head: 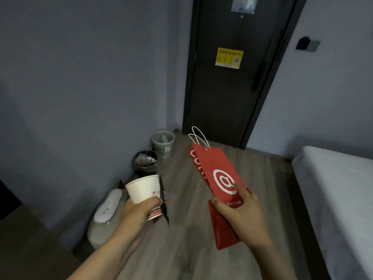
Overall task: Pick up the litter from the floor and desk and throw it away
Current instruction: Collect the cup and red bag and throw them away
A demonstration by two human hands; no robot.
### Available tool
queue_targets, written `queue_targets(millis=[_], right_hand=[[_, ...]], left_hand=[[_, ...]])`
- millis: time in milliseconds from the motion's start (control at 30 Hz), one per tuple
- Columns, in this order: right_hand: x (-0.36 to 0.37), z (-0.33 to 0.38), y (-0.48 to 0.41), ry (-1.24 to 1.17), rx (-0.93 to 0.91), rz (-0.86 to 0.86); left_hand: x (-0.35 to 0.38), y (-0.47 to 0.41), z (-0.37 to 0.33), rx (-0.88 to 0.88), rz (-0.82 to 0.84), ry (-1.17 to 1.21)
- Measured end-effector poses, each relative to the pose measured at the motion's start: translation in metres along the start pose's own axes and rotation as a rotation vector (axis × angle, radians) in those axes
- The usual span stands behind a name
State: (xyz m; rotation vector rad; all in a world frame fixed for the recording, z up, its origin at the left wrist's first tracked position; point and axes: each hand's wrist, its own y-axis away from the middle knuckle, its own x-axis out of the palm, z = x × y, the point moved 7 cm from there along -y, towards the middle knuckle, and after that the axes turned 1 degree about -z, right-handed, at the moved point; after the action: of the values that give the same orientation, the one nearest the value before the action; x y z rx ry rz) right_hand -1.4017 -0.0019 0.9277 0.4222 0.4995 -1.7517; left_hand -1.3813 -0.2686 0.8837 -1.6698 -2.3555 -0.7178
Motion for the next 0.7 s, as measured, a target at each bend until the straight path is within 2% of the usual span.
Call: queue_targets(millis=[167, 333, 700], right_hand=[[0.029, -0.006, -0.095, 0.074, 0.045, 0.1], [0.072, -0.004, -0.181, 0.078, 0.012, 0.141], [0.209, 0.04, -0.388, 0.189, 0.032, 0.235]], left_hand=[[0.02, -0.073, -0.008, -0.008, -0.055, -0.04], [0.029, -0.161, -0.016, -0.015, -0.093, -0.034], [0.01, -0.4, -0.074, -0.058, -0.271, -0.091]])
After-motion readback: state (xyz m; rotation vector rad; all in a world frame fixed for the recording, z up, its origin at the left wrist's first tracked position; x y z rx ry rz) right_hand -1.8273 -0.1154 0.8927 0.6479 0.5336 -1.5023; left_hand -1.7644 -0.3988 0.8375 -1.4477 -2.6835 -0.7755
